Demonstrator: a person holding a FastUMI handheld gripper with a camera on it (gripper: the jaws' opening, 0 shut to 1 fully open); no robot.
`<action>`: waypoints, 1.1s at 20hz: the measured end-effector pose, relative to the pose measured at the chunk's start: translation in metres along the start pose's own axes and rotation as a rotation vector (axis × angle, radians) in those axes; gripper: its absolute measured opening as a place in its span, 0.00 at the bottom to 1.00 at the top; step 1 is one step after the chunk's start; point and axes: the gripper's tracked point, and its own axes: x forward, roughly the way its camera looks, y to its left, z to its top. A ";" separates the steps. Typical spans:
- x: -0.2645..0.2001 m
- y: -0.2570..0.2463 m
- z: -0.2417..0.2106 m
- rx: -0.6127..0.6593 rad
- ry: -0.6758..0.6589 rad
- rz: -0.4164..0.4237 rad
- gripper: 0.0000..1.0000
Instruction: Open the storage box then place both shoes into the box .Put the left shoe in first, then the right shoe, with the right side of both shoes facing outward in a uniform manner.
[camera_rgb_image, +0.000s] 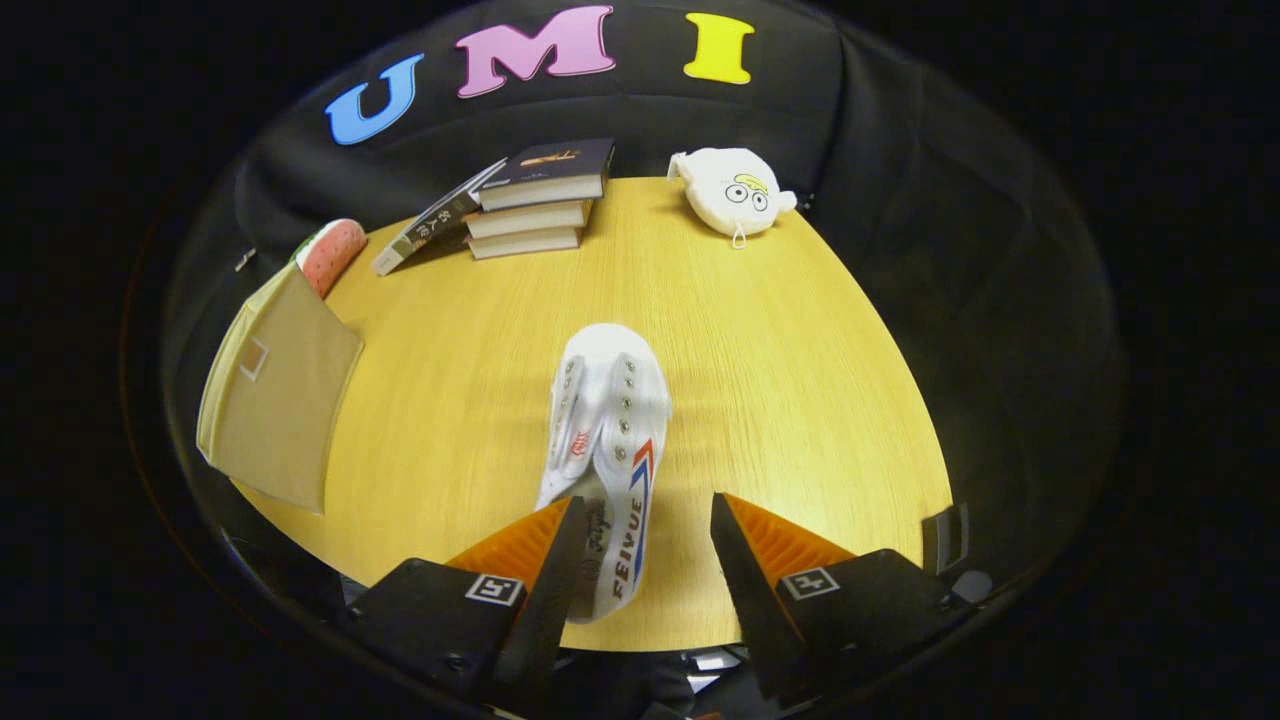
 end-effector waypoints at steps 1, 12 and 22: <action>0.009 0.001 0.001 -0.016 -0.002 0.003 0.77; 0.053 -0.008 0.030 0.156 -0.083 -0.081 0.07; -0.071 0.057 0.110 0.311 -0.138 -0.011 0.05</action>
